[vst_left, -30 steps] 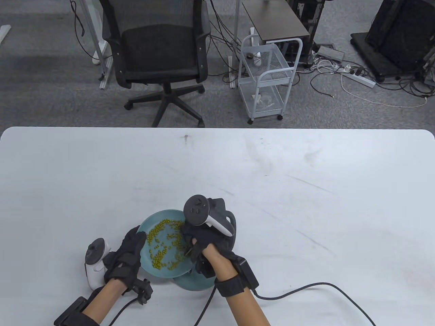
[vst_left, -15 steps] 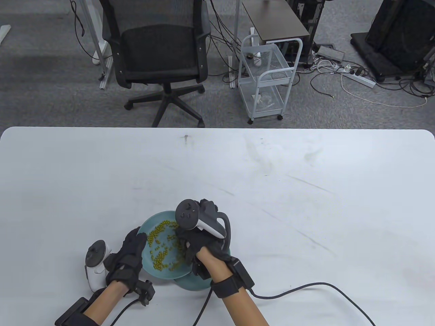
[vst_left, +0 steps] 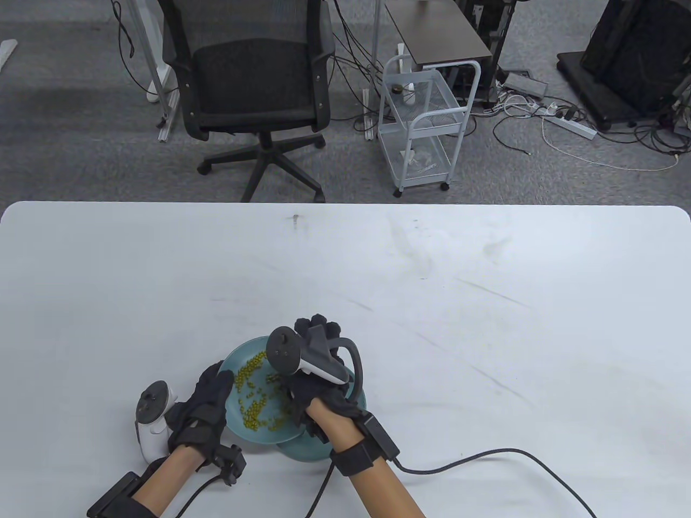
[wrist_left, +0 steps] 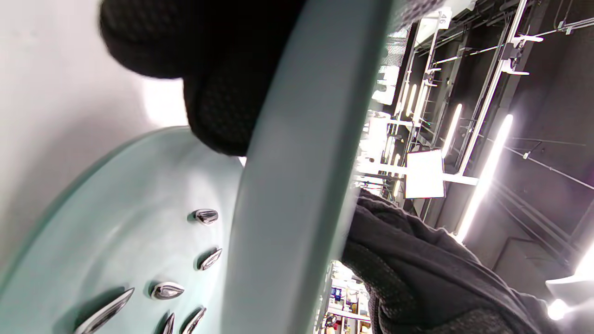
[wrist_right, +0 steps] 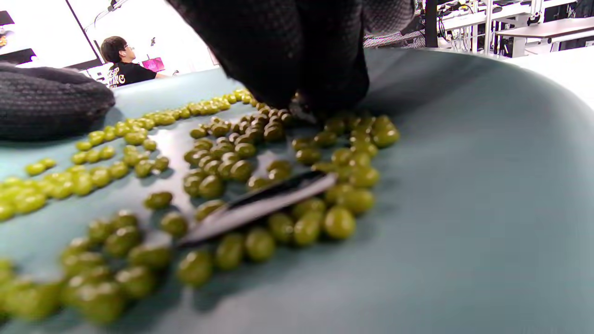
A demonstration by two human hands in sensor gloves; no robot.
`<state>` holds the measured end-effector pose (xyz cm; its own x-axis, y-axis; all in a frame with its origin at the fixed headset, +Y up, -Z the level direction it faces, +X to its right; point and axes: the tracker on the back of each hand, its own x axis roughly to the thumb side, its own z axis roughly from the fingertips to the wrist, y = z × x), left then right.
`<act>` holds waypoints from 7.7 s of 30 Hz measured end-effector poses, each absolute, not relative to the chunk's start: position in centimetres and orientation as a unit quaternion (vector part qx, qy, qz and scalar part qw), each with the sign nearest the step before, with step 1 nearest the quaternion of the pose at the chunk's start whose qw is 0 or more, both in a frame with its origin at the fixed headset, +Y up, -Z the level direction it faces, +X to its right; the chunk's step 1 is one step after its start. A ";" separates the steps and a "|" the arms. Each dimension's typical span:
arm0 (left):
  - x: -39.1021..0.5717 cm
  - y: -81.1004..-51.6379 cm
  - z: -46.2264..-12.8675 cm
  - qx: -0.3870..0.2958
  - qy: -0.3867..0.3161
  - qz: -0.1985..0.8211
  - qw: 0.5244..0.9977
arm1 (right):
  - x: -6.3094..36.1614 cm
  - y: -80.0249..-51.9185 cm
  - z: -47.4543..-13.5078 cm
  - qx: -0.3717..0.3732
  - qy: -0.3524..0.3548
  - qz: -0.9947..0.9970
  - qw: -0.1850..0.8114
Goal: Pick sunflower seeds with hand pinch into plate
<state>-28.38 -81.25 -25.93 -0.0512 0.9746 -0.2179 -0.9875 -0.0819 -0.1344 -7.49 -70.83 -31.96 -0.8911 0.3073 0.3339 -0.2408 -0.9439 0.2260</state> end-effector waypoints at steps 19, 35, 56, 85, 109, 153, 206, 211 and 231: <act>-28.5 -81.6 -26.3 -0.139 0.027 0.721 0.678 | -7.3 -71.3 -32.1 0.189 0.097 0.967 0.140; -28.9 -81.7 -26.5 -0.135 0.030 0.717 0.683 | -8.0 -71.4 -31.8 0.217 0.091 0.965 0.119; -28.9 -82.1 -26.6 -0.142 0.028 0.717 0.682 | -8.1 -71.7 -31.6 0.229 0.110 0.960 0.119; -31.2 -81.6 -27.1 -0.119 0.054 0.743 0.656 | -2.0 -65.7 -27.5 0.227 0.044 0.949 0.213; -31.2 -82.3 -27.4 -0.129 0.058 0.747 0.649 | -0.4 -73.5 -25.8 0.245 0.143 0.946 0.160; -31.0 -82.2 -27.1 -0.133 0.040 0.768 0.625 | -4.1 -66.8 -29.7 0.276 0.070 0.932 0.225; -30.6 -82.2 -27.5 -0.128 0.022 0.739 0.661 | -9.3 -71.1 -30.4 0.366 0.147 0.916 0.068; -30.7 -82.3 -27.5 -0.126 0.026 0.743 0.657 | -8.8 -70.5 -30.4 0.360 0.141 0.918 0.085; -34.4 -81.8 -27.4 -0.046 0.099 0.758 0.643 | -6.9 -68.7 -29.8 0.334 0.108 0.930 0.109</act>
<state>-34.36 -81.81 -27.40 -0.1691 0.9658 -0.1966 -0.9839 -0.1538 0.0907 -6.91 -68.73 -29.78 -0.7528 0.2755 0.5979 -0.1317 -0.9529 0.2733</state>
